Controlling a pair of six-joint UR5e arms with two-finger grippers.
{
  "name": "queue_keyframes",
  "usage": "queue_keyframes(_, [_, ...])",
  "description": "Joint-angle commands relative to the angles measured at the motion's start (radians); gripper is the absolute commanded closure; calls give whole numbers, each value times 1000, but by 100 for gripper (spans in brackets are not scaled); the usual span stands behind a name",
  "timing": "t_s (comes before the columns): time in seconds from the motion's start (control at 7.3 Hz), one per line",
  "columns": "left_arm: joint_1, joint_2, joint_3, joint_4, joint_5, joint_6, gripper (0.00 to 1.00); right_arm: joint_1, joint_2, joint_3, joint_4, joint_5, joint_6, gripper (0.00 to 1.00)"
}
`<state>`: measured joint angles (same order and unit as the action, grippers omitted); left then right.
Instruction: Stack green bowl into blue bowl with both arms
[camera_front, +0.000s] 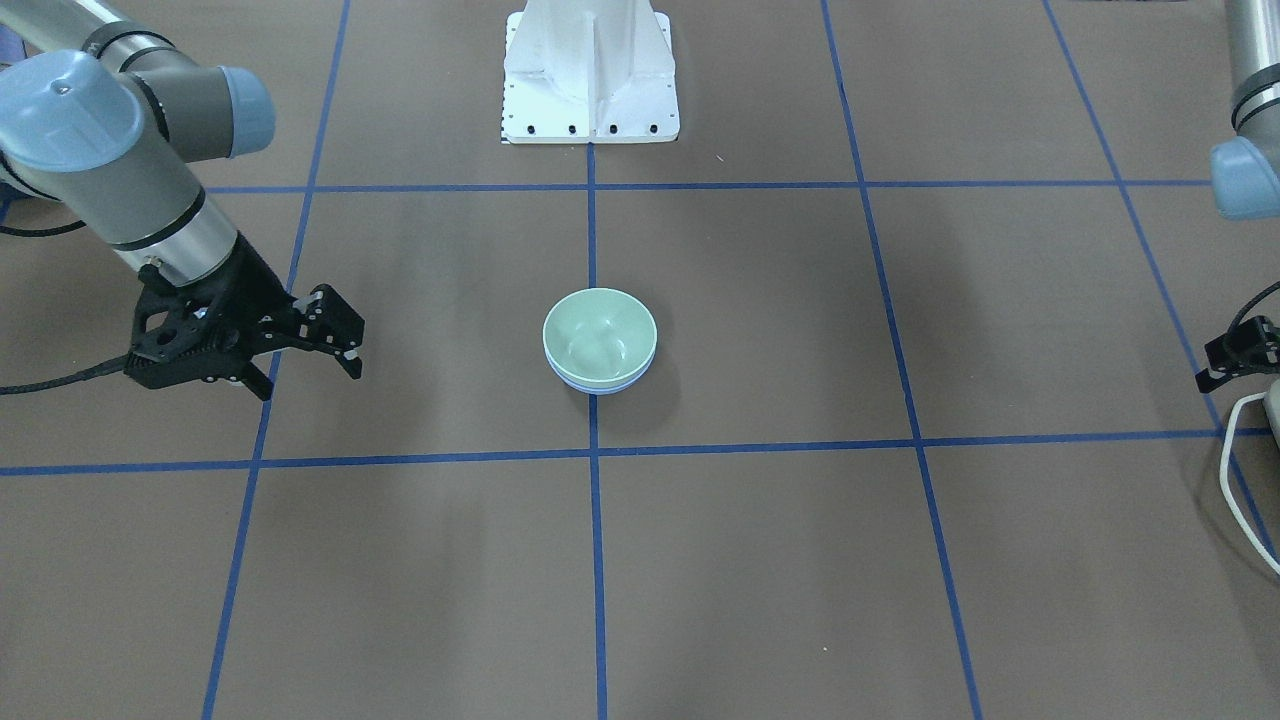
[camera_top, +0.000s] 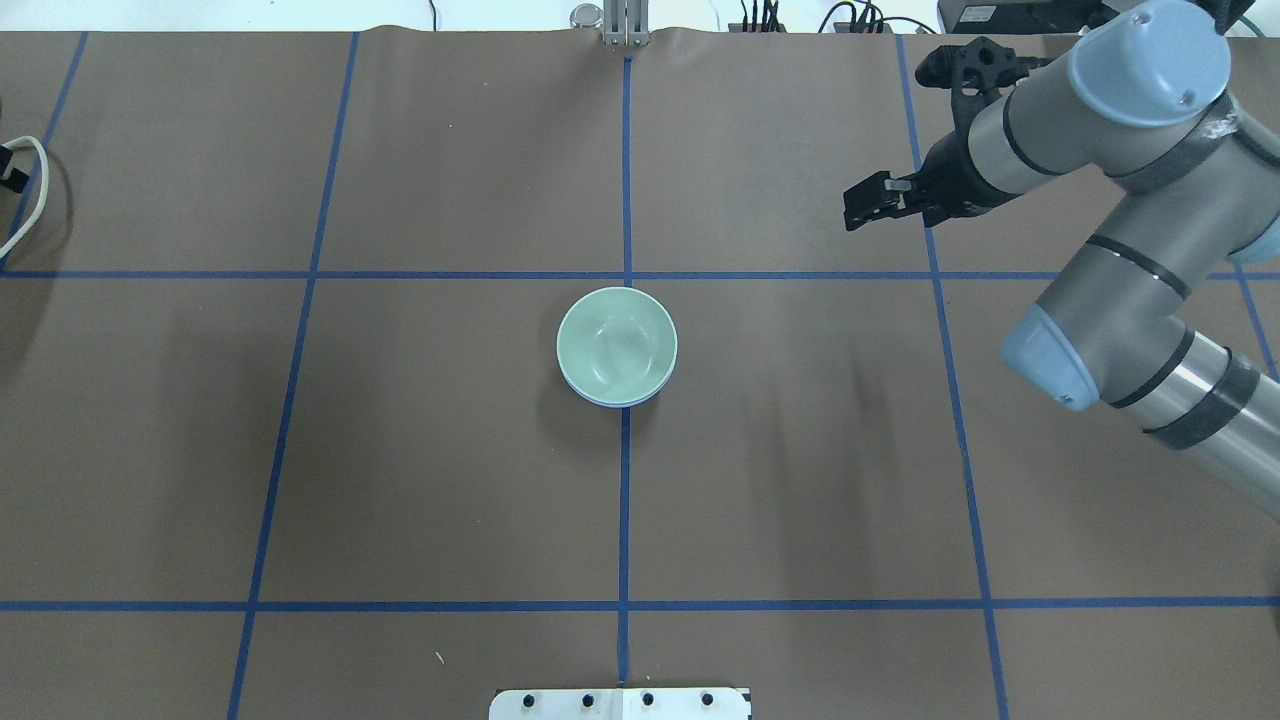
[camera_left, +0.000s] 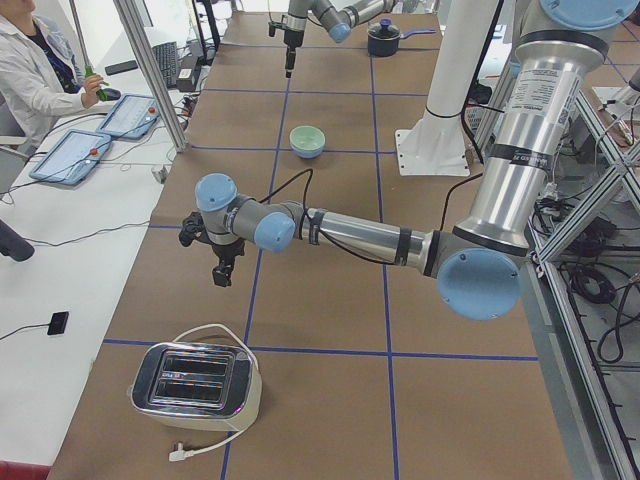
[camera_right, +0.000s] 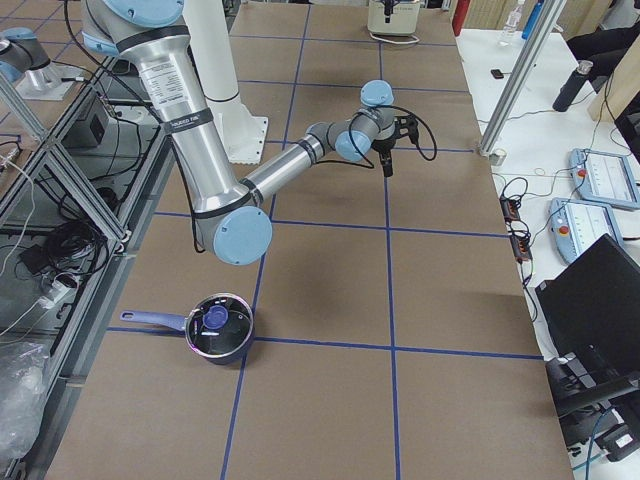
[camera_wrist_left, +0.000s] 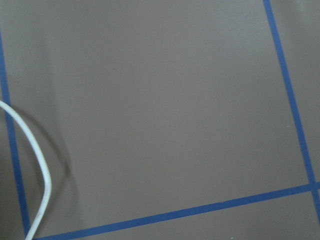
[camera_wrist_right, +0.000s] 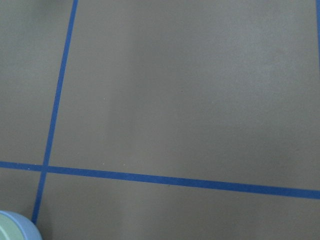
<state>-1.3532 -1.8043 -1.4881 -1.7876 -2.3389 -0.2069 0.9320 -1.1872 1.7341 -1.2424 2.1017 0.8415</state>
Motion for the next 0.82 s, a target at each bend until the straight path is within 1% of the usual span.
queue_keyframes(0.0, [-39,37,-7,-6,-58,17,1,146,-76,-31,-18,61,-85,0])
queue_keyframes(0.14, [-47,43,-14,-7,-60,17,1,237,-91,-31,-107,139,-164,0])
queue_keyframes(0.27, [-49,51,-15,-7,-60,15,1,314,-106,5,-253,147,-311,0])
queue_keyframes(0.41, [-49,51,-20,-7,-60,15,1,371,-156,80,-385,120,-388,0])
queue_keyframes(0.55, [-49,55,-27,-7,-59,15,1,411,-211,173,-504,39,-418,0])
queue_keyframes(0.69, [-49,62,-26,-7,-53,15,1,460,-253,214,-597,-58,-527,0])
